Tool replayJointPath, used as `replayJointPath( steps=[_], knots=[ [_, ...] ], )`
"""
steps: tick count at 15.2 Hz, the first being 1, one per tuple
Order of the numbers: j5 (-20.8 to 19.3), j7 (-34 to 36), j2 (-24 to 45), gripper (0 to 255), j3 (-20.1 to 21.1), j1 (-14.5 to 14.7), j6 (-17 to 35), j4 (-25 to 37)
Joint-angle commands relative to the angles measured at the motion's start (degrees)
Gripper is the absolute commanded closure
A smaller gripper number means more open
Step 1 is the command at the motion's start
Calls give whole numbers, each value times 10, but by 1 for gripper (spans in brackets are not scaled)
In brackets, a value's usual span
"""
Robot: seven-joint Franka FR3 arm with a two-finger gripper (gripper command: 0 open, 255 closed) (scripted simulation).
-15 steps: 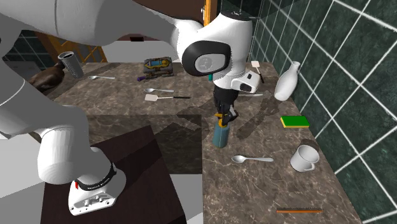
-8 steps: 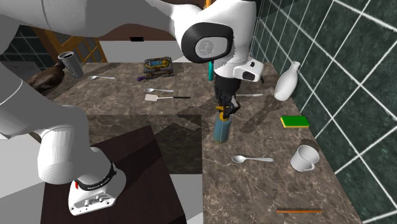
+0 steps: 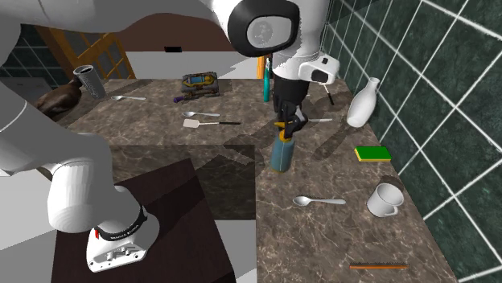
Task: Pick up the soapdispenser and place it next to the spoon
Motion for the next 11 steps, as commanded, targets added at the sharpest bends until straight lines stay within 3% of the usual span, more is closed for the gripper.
replayJointPath(
  steps=[1, 5, 11],
  knots=[
    [0, -1, -4, 255, 0, 0, -16, 13],
    [0, -2, -4, 255, 0, 0, -41, 37],
    [11, 80, -9, 255, 51, 33, -14, 2]
  ],
)
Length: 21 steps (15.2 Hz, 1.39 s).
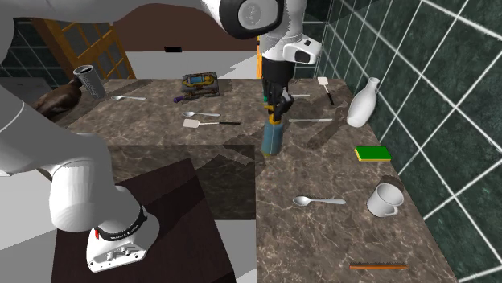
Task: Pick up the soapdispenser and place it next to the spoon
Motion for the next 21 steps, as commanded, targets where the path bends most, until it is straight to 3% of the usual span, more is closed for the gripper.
replayJointPath(
  steps=[1, 11, 21],
  knots=[
    [4, 29, 1, 255, 18, 12, 7, -7],
    [18, 162, 46, 255, 101, 68, 50, -6],
    [4, 299, 147, 255, 173, 125, 80, 61]
  ],
)
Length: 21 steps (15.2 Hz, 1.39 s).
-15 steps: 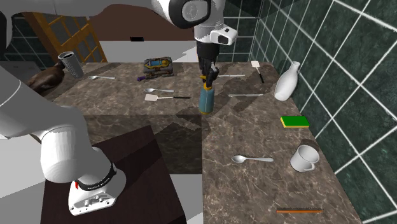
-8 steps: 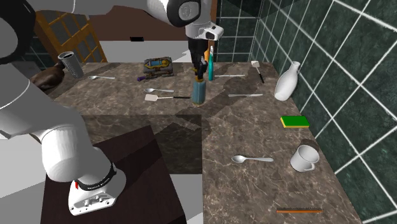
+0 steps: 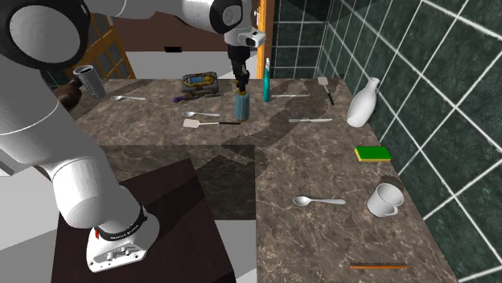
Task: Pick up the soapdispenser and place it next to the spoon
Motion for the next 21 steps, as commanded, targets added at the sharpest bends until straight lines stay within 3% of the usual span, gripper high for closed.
replayJointPath(
  steps=[1, 12, 21],
  knots=[
    [-7, 29, 26, 255, 13, 12, -1, 26],
    [-65, 170, 196, 255, 55, 100, -11, 194],
    [-116, 252, 383, 255, 55, 202, -76, 436]
  ],
)
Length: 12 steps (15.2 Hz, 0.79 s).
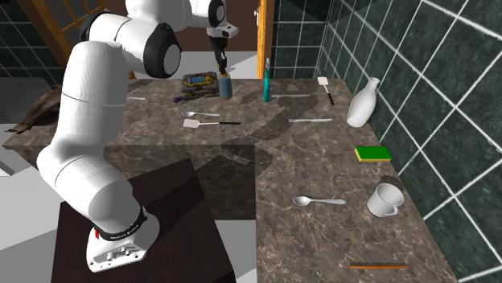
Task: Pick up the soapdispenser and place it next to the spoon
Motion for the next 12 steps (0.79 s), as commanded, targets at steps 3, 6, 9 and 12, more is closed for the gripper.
replayJointPath(
  steps=[3, 6, 9, 12],
  knots=[
    [-13, 18, 65, 255, -5, 34, -19, 84],
    [-15, 20, 69, 255, -6, 32, 1, 67],
    [-17, 22, 75, 255, -7, 31, 21, 53],
    [-19, 24, 81, 255, -8, 31, 39, 40]
  ],
)
